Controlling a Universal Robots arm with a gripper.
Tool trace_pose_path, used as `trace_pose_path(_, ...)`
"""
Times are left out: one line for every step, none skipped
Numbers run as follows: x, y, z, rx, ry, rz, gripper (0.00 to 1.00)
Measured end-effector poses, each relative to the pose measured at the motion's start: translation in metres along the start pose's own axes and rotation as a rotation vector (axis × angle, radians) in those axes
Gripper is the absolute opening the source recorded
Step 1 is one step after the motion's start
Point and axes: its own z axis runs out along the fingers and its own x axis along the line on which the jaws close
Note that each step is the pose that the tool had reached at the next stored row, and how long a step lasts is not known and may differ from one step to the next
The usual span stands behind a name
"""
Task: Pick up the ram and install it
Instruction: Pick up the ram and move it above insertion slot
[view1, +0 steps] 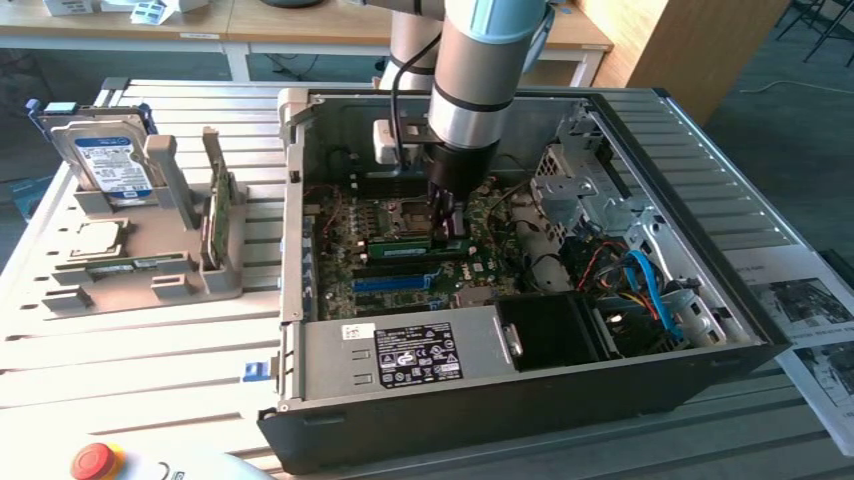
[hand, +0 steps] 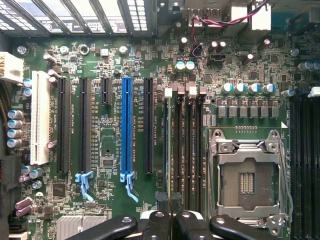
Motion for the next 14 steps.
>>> trace_pose_path(0.0000, 0.0000, 0.0003, 0.0000, 0.0000, 0.000, 0.12)
trace_pose_path(0.0000, 0.0000, 0.0006, 0.0000, 0.0000, 0.000, 0.12)
trace_pose_path(0.0000, 0.0000, 0.0009, 0.0000, 0.0000, 0.001, 0.12)
trace_pose_path(0.0000, 0.0000, 0.0012, 0.0000, 0.0000, 0.001, 0.12)
trace_pose_path(0.0000, 0.0000, 0.0014, 0.0000, 0.0001, 0.001, 0.12)
trace_pose_path(0.0000, 0.0000, 0.0016, 0.0000, 0.0001, 0.002, 0.12)
trace_pose_path(0.0000, 0.0000, 0.0018, -0.0001, 0.0002, 0.002, 0.12)
trace_pose_path(0.0000, 0.0000, 0.0020, 0.0000, 0.0001, 0.002, 0.12)
trace_pose_path(0.0000, 0.0000, 0.0020, -0.0001, 0.0000, 0.002, 0.12)
trace_pose_path(0.0000, 0.0000, 0.0020, -0.0001, 0.0000, 0.002, 0.12)
trace_pose_path(0.0000, 0.0000, 0.0020, -0.0001, 0.0000, 0.002, 0.12)
trace_pose_path(0.0000, 0.0000, 0.0020, -0.0001, 0.0000, 0.002, 0.12)
trace_pose_path(0.0000, 0.0000, 0.0020, -0.0001, 0.0000, 0.002, 0.12)
trace_pose_path(0.0000, 0.0000, 0.0020, 0.0000, 0.0000, 0.002, 0.12)
